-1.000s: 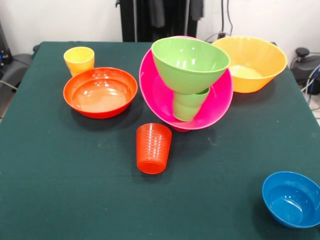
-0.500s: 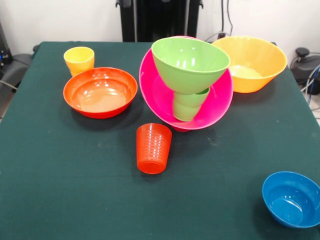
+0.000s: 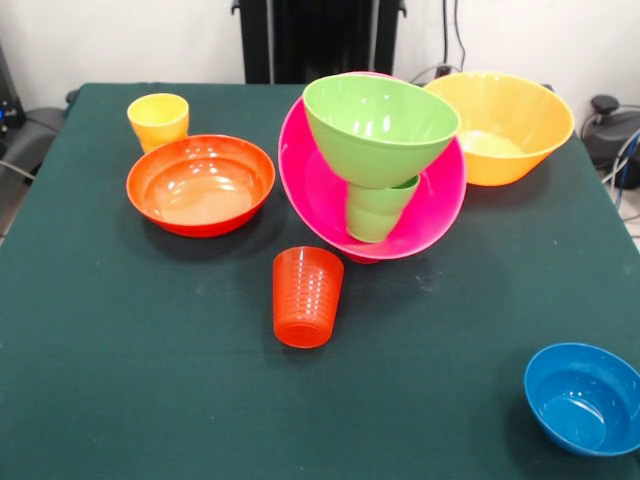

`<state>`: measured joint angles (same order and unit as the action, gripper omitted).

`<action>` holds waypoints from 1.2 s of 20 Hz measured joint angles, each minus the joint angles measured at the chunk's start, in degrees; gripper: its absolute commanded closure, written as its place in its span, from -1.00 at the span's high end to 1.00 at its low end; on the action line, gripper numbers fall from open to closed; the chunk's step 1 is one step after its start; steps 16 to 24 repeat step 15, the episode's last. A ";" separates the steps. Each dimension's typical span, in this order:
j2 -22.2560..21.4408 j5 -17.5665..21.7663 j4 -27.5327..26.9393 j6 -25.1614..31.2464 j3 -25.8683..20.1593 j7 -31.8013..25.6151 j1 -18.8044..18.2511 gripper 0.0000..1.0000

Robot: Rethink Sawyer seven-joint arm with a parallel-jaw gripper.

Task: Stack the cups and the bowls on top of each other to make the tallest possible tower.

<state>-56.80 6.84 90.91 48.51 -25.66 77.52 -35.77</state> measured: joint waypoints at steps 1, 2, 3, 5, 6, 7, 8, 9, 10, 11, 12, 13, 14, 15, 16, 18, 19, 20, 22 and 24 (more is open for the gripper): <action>-0.31 0.00 0.51 -0.33 -0.23 0.00 -0.27 1.00; -0.49 -0.01 0.80 -0.59 -0.38 0.00 -0.42 1.00; -0.67 -0.01 1.09 -0.86 -0.53 0.00 -0.58 1.00; -1.01 -0.01 1.77 -1.65 -0.87 0.00 -0.95 1.00; -1.17 -0.01 2.18 -2.03 -1.03 0.00 -1.15 1.00; -1.28 -0.01 2.51 -2.22 -1.14 0.00 -1.32 1.00; -1.34 0.00 2.65 -2.23 -1.18 0.00 -1.39 1.00; -1.39 0.01 2.80 -2.23 -1.23 0.00 -1.45 1.00; -1.41 0.01 2.83 -2.23 -1.25 0.00 -1.48 1.00; -1.43 0.01 2.86 -2.23 -1.28 0.00 -1.51 1.00; -1.51 0.01 2.85 -2.23 -1.42 0.00 -1.63 1.00; -1.56 0.00 2.85 -2.23 -1.48 0.00 -1.68 1.00; -1.62 0.01 2.85 -2.23 -1.56 0.00 -1.75 1.00; -1.66 0.01 2.85 -2.23 -1.60 0.00 -1.79 1.00; -1.66 0.01 2.85 -2.23 -1.60 0.00 -1.79 1.00; -1.66 0.01 2.85 -2.23 -1.60 0.00 -1.79 1.00; -1.66 0.01 2.85 -2.23 -1.60 0.00 -1.79 1.00; -1.66 0.01 2.85 -2.23 -1.60 0.00 -1.79 1.00; -1.66 0.01 2.85 -2.23 -1.60 0.00 -1.79 1.00; -1.66 0.01 2.85 -2.23 -1.60 0.00 -1.79 1.00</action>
